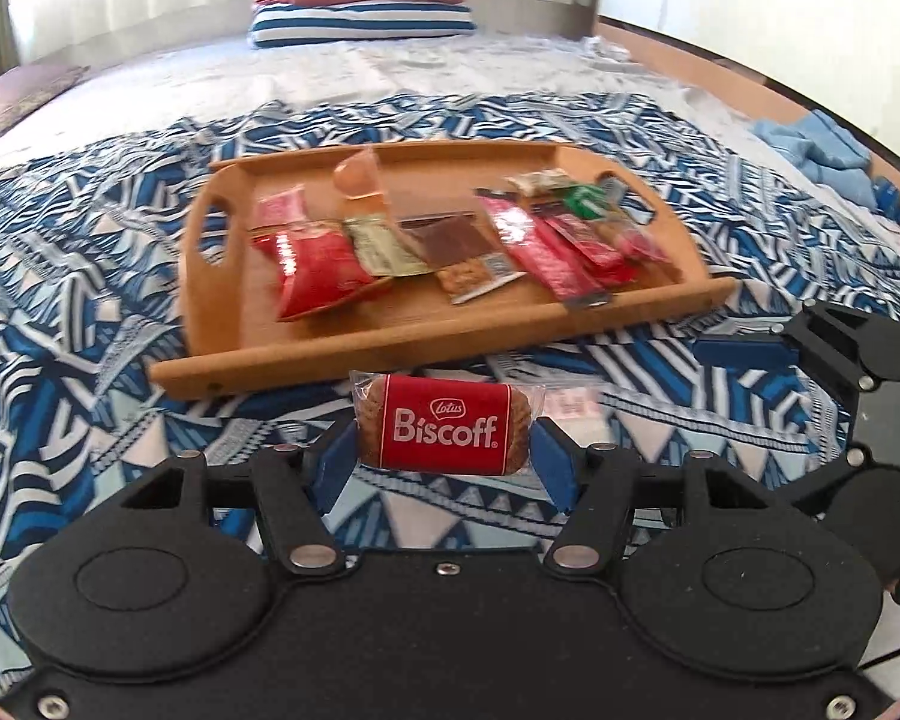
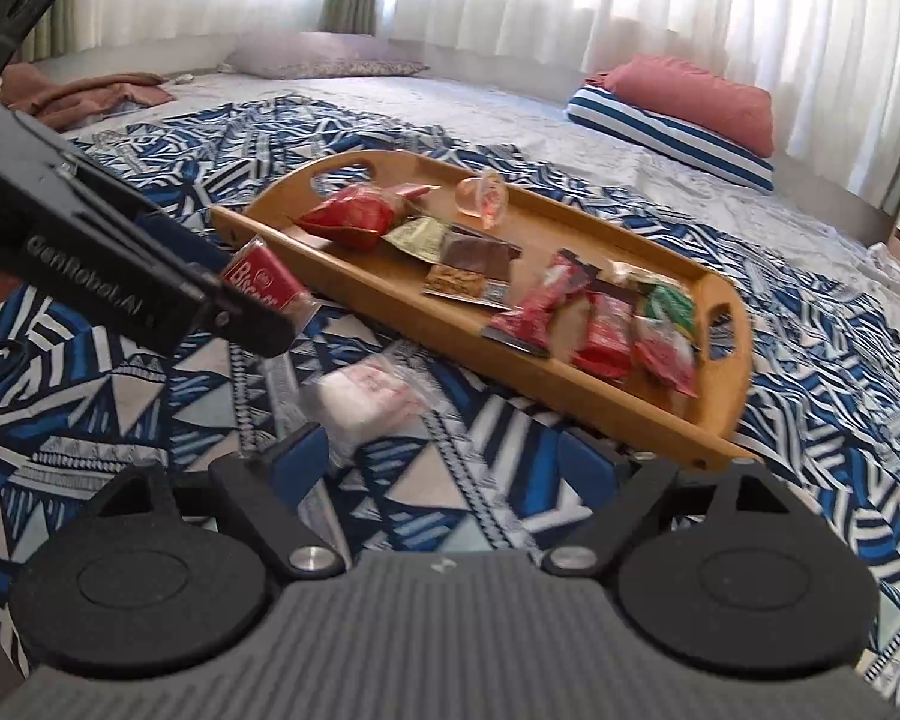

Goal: Organize snacks
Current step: 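Grasp the red Biscoff packet with the left tool while the right tool grasps the clear packet, then carry the Biscoff packet and clear packet over the wooden tray with both tools, then lower both packets into the tray and open both tools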

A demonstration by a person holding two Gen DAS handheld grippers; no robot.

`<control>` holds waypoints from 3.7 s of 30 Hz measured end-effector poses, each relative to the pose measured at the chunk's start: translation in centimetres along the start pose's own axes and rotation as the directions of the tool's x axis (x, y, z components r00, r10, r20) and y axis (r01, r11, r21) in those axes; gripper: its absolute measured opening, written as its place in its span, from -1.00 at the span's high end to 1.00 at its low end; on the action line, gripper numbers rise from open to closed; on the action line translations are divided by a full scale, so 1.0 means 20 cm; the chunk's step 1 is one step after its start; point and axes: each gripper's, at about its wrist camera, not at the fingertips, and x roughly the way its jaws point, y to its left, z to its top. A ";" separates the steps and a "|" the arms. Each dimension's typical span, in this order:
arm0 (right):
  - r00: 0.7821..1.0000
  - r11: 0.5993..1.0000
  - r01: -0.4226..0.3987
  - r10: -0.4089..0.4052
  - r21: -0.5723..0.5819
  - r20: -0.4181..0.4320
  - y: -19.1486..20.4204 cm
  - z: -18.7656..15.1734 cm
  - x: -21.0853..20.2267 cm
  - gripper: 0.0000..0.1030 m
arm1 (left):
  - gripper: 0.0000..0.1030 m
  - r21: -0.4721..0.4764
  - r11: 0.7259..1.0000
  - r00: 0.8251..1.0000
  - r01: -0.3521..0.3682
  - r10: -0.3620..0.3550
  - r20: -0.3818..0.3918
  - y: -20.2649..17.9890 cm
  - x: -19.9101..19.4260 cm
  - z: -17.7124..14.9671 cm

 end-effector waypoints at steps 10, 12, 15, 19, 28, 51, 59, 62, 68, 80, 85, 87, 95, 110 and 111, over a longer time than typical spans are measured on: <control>0.994 0.995 -0.088 0.091 0.043 -0.057 0.07 0.09 0.15 -0.78 | -0.18 -0.042 0.999 1.000 -0.030 0.030 0.003 0.09 0.00 0.00; 0.991 0.993 -0.109 0.111 0.037 -0.070 0.09 0.10 0.17 -0.75 | -0.18 -0.042 0.999 0.999 -0.035 0.035 0.001 0.09 0.00 0.00; 0.990 0.993 -0.119 0.120 0.023 -0.071 0.12 0.10 0.18 -0.51 | -0.18 -0.044 0.998 0.999 -0.035 0.035 0.001 0.09 0.01 -0.01; 0.987 0.990 -0.139 0.141 0.037 -0.070 0.13 0.11 0.17 -0.17 | -0.18 -0.048 0.998 0.999 -0.033 0.033 0.000 0.09 0.01 -0.01; 0.994 0.994 -0.094 0.097 0.056 -0.042 0.12 0.11 0.13 0.30 | -0.18 -0.056 0.998 0.999 -0.036 0.036 0.008 0.10 0.01 -0.01; 0.998 0.978 0.033 -0.044 0.206 0.047 -0.18 0.38 0.11 0.29 | -0.18 -0.096 0.995 0.994 -0.031 0.041 0.104 0.14 0.04 0.38; 0.998 0.960 0.052 -0.063 0.277 0.031 -0.34 0.48 0.21 0.28 | -0.18 -0.096 0.995 0.995 -0.032 0.041 0.090 0.16 0.18 0.57; 0.998 0.956 0.059 -0.068 0.287 0.020 -0.37 0.52 0.27 0.27 | -0.18 -0.115 0.993 0.997 -0.030 0.038 0.071 0.19 0.26 0.63; 0.997 0.950 0.068 -0.074 0.305 0.010 -0.43 0.58 0.41 0.27 | -0.18 -0.156 0.987 0.999 -0.041 0.046 0.028 0.24 0.42 0.73; 0.994 0.929 0.107 -0.093 0.355 -0.056 -0.55 0.65 0.66 0.25 | -0.18 -0.222 0.972 0.997 -0.075 0.071 -0.026 0.32 0.66 0.76; 0.994 0.908 0.111 -0.090 0.404 -0.070 -0.63 0.68 0.72 0.25 | -0.18 -0.230 0.969 0.996 -0.085 0.079 -0.036 0.33 0.73 0.78; 0.993 0.905 0.112 -0.089 0.410 -0.076 -0.64 0.69 0.76 0.25 | -0.18 -0.229 0.969 0.996 -0.088 0.082 -0.037 0.33 0.75 0.78; 0.988 0.904 0.134 -0.091 0.407 -0.123 -0.67 0.67 0.86 0.25 | -0.18 -0.231 0.969 0.996 -0.092 0.085 -0.039 0.34 0.81 0.79; 0.986 0.914 0.130 -0.079 0.385 -0.144 -0.66 0.67 0.94 0.24 | -0.18 -0.187 0.976 0.993 -0.113 0.105 -0.055 0.33 0.87 0.80; 0.986 0.914 0.131 -0.080 0.384 -0.145 -0.66 0.67 0.95 0.24 | -0.18 -0.187 0.976 0.993 -0.113 0.105 -0.054 0.33 0.87 0.80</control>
